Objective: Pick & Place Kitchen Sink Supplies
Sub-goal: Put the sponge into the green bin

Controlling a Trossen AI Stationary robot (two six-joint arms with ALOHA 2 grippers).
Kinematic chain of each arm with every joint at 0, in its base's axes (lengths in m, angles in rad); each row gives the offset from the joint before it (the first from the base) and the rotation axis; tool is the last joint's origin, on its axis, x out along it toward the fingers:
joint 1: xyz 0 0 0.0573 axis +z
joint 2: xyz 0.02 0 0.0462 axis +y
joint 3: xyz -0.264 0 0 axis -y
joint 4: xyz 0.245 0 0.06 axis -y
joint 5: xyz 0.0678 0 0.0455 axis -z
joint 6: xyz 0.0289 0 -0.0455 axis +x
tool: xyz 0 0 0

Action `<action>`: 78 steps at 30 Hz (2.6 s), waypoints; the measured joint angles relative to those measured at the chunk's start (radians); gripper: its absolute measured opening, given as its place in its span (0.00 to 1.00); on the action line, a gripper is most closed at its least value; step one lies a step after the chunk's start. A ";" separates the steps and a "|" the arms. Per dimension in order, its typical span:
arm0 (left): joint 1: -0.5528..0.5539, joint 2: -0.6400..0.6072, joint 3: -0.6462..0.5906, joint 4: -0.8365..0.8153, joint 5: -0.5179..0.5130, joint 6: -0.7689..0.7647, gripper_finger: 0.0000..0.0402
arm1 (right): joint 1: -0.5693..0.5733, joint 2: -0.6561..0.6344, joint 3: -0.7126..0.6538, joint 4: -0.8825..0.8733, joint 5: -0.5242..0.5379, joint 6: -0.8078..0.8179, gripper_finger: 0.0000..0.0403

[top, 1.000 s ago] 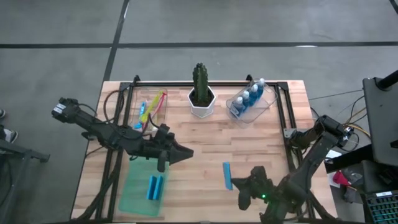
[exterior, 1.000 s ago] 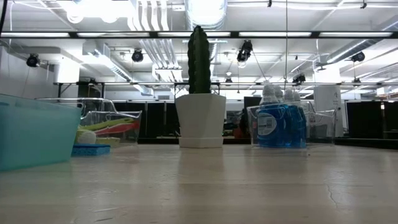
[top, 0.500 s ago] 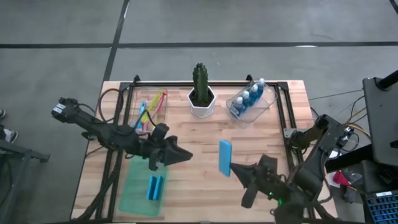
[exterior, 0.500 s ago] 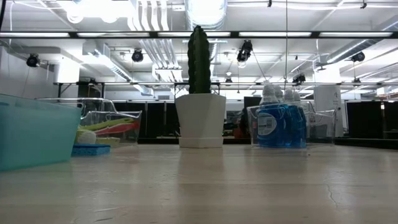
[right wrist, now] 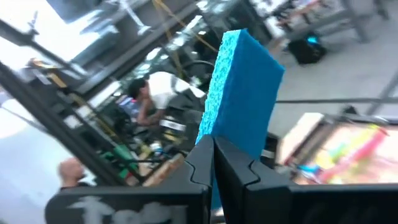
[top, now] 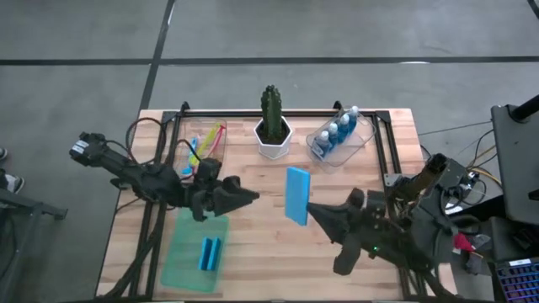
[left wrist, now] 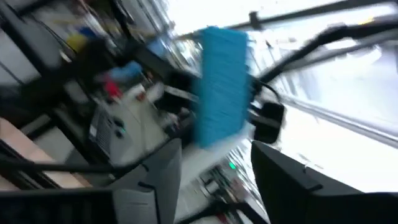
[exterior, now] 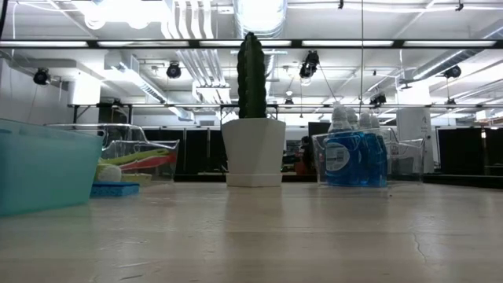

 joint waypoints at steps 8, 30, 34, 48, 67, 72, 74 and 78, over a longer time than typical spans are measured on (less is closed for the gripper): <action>0.005 0.000 0.000 0.132 -0.045 0.101 0.47 | -0.094 0.001 -0.001 0.114 -0.237 -0.075 0.02; 0.025 0.005 0.000 0.245 -0.036 0.192 0.45 | -0.228 0.013 -0.007 0.142 -0.452 -0.055 0.02; 0.025 0.005 0.000 0.250 -0.016 0.194 0.45 | -0.239 0.015 -0.010 0.138 -0.452 -0.059 0.02; 0.031 0.005 0.000 0.250 -0.015 0.195 0.42 | -0.291 0.015 -0.058 0.139 -0.503 0.041 0.02; 0.030 0.005 -0.001 0.236 -0.015 0.160 0.19 | -0.297 0.009 -0.068 0.156 -0.467 -0.022 0.02; 0.031 0.004 -0.002 0.236 0.016 0.154 0.16 | -0.296 0.008 -0.068 0.145 -0.478 -0.022 0.02; 0.031 0.004 -0.002 0.232 0.039 0.137 0.14 | -0.296 0.005 -0.068 0.117 -0.481 -0.022 0.02; 0.031 0.001 -0.002 0.177 0.066 0.089 0.13 | -0.294 -0.006 -0.068 0.042 -0.485 -0.017 0.04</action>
